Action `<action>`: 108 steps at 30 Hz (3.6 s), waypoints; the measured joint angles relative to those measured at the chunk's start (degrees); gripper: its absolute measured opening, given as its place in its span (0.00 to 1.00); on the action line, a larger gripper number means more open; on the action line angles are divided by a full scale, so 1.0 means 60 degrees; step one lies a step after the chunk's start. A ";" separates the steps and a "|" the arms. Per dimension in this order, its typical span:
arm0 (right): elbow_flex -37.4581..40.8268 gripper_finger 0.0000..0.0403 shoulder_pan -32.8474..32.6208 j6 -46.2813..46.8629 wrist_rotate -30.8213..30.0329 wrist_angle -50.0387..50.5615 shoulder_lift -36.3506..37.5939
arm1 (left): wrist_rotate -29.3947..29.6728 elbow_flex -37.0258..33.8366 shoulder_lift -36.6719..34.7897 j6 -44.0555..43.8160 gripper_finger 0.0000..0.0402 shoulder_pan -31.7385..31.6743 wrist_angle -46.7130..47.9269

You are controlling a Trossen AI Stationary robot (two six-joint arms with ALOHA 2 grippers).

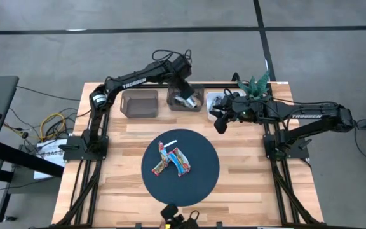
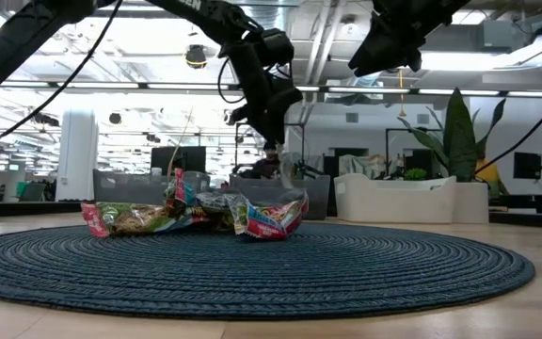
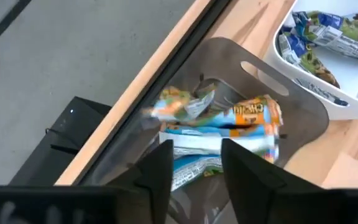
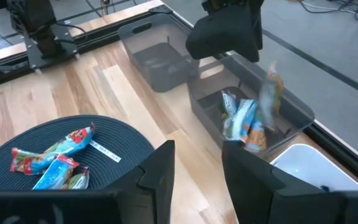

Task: Pick and place Granola Bars by type
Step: Put the red granola bar into the left black bin

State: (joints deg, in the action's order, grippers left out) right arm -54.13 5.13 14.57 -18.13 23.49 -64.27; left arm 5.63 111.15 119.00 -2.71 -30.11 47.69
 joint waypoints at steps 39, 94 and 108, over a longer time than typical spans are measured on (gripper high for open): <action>0.0000 0.31 -0.2571 0.0873 0.0499 0.0676 -0.0004 | -0.0520 -0.4463 -0.4511 -0.3994 0.19 0.4575 0.1382; -0.0004 0.31 -0.2590 0.0985 0.0503 0.0798 -0.0004 | -0.1658 -1.0087 -0.4029 -1.4156 0.48 0.5810 -0.4693; -0.0004 0.31 -0.2590 0.0710 0.0503 0.0538 -0.0004 | -0.1274 -0.9840 -0.4034 -1.3701 0.11 0.5777 -0.4618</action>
State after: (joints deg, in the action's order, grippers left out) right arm -54.15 -10.41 18.83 -15.11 26.71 -64.29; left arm -2.01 52.11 94.79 -84.91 4.55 19.98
